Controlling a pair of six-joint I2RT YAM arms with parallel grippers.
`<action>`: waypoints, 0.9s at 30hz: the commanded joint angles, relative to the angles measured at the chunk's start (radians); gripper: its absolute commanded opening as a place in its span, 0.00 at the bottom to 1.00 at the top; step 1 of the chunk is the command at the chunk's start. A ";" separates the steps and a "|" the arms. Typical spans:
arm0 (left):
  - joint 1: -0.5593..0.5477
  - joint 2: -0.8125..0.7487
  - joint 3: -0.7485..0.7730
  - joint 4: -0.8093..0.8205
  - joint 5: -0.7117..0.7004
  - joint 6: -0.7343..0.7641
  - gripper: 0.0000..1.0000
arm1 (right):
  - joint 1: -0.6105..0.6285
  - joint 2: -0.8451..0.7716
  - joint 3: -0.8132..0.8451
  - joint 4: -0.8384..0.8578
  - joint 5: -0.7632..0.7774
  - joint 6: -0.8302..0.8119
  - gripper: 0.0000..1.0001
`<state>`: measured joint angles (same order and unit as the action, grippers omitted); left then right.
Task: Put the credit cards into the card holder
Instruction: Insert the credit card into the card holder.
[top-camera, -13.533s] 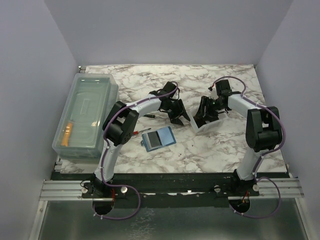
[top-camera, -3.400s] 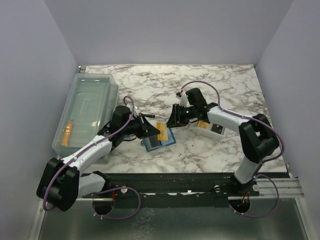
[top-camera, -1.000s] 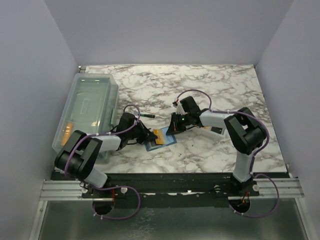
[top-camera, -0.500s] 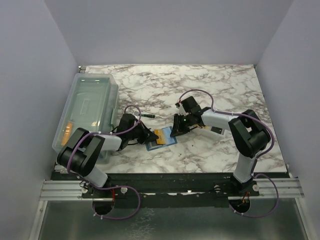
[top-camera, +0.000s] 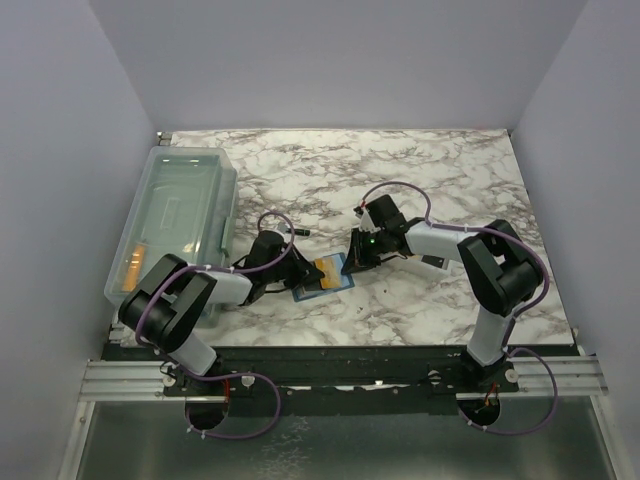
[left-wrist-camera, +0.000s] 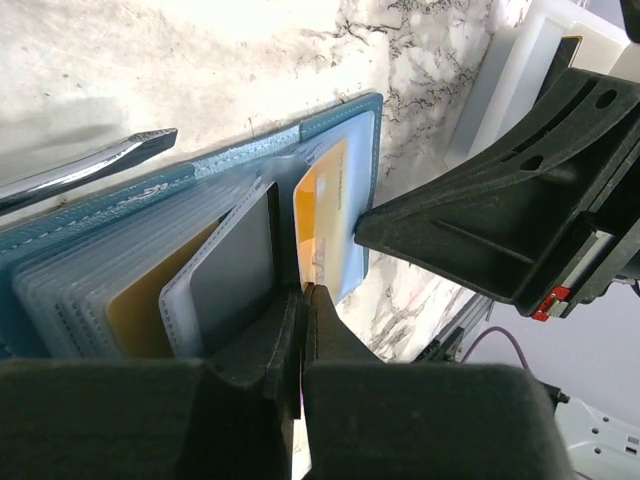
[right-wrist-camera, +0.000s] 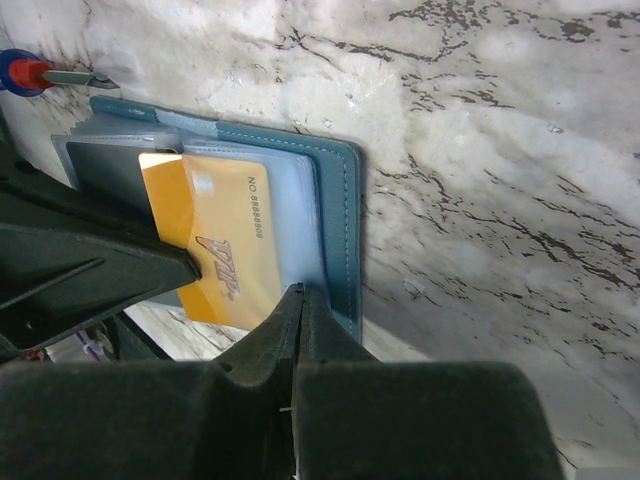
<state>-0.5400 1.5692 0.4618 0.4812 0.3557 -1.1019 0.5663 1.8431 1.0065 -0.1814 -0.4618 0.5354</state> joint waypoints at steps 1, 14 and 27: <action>-0.022 0.024 0.011 -0.038 -0.081 0.020 0.10 | 0.010 0.025 -0.049 -0.053 0.062 -0.013 0.00; -0.023 -0.056 0.066 -0.266 -0.095 0.080 0.39 | 0.010 -0.017 -0.002 -0.148 0.145 -0.072 0.01; -0.077 0.034 0.199 -0.431 -0.171 0.092 0.45 | 0.010 0.001 -0.019 -0.094 0.095 -0.043 0.00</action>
<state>-0.6090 1.6344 0.6689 0.2108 0.2878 -1.0492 0.5724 1.8149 1.0069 -0.2432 -0.3981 0.4999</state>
